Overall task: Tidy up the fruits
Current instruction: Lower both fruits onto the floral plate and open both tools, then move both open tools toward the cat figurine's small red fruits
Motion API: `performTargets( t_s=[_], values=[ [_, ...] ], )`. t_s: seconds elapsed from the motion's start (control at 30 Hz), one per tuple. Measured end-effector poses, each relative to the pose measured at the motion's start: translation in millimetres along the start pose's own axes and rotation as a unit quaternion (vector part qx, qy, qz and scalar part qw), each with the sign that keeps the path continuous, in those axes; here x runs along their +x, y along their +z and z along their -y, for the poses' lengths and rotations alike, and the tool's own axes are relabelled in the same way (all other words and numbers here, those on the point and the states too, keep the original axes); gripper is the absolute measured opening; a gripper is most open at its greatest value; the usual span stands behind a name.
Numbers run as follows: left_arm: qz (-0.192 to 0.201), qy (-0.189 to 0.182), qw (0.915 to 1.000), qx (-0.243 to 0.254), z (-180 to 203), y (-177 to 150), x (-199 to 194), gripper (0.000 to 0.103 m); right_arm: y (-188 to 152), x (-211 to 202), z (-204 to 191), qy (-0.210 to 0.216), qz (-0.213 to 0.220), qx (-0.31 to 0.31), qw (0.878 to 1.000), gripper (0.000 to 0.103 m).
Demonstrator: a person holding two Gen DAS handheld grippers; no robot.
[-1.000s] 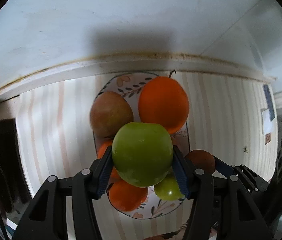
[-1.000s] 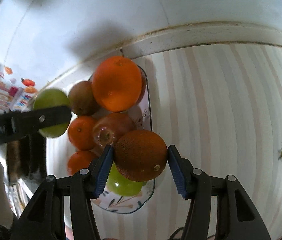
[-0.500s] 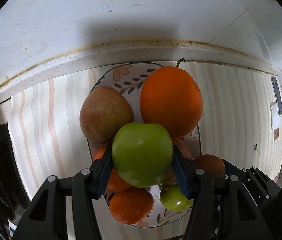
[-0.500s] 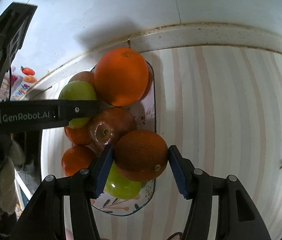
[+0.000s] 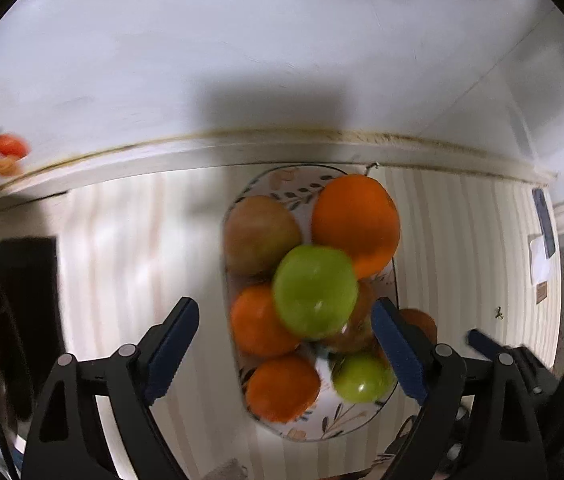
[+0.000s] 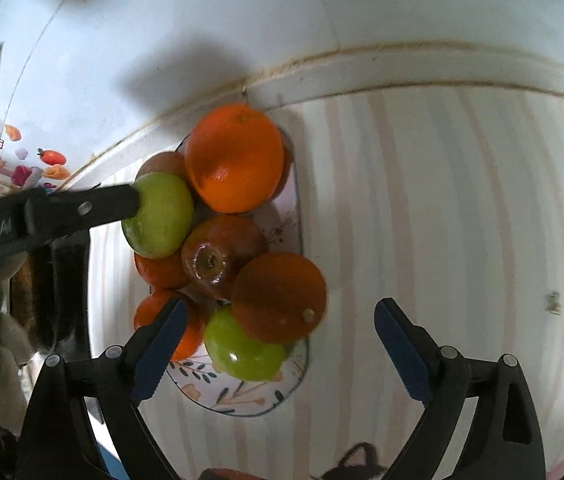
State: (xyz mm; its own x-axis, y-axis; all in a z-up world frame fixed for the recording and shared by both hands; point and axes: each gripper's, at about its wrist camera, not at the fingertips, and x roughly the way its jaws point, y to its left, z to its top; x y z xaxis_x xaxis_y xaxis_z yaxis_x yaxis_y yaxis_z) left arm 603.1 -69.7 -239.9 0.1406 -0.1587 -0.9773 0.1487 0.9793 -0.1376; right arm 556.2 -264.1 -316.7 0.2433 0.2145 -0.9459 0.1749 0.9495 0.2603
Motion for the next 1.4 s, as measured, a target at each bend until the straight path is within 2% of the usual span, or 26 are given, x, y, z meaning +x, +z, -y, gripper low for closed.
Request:
performTargets(
  t_s=[0.13, 0.3, 0.5, 0.63, 1.0, 1.4],
  values=[
    [0.039, 0.03, 0.9985, -0.023, -22.2, -41.5, -29.8, 0.088, -15.5, -31.0, -9.6, -0.049, 0.031, -0.014, 0.998, 0.097],
    [0.066, 0.052, 0.9957, -0.038, -33.8, -98.4, -58.9, 0.088, -45.8, -66.8, -27.9, -0.081, 0.066, -0.038, 0.994, 0.097],
    [0.112, 0.069, 0.9908, -0.028, -25.3, -147.3, -100.6, 0.088, -84.4, -107.2, -46.1, -0.099, 0.092, -0.051, 0.989, 0.097],
    [0.136, 0.061, 0.9886, -0.024, -17.5, -175.0, -131.0, 0.088, -105.3, -137.0, -55.2, -0.092, 0.109, -0.056, 0.988, 0.097],
    [0.184, 0.043, 0.9821, -0.001, 1.3, -221.8, -194.1, 0.088, -160.3, -215.8, -79.7, -0.075, 0.157, -0.067, 0.982, 0.097],
    [0.198, 0.031, 0.9798, 0.007, 10.1, -245.9, -215.8, 0.088, -188.6, -251.2, -85.1, -0.066, 0.181, -0.063, 0.979, 0.097]
  ],
)
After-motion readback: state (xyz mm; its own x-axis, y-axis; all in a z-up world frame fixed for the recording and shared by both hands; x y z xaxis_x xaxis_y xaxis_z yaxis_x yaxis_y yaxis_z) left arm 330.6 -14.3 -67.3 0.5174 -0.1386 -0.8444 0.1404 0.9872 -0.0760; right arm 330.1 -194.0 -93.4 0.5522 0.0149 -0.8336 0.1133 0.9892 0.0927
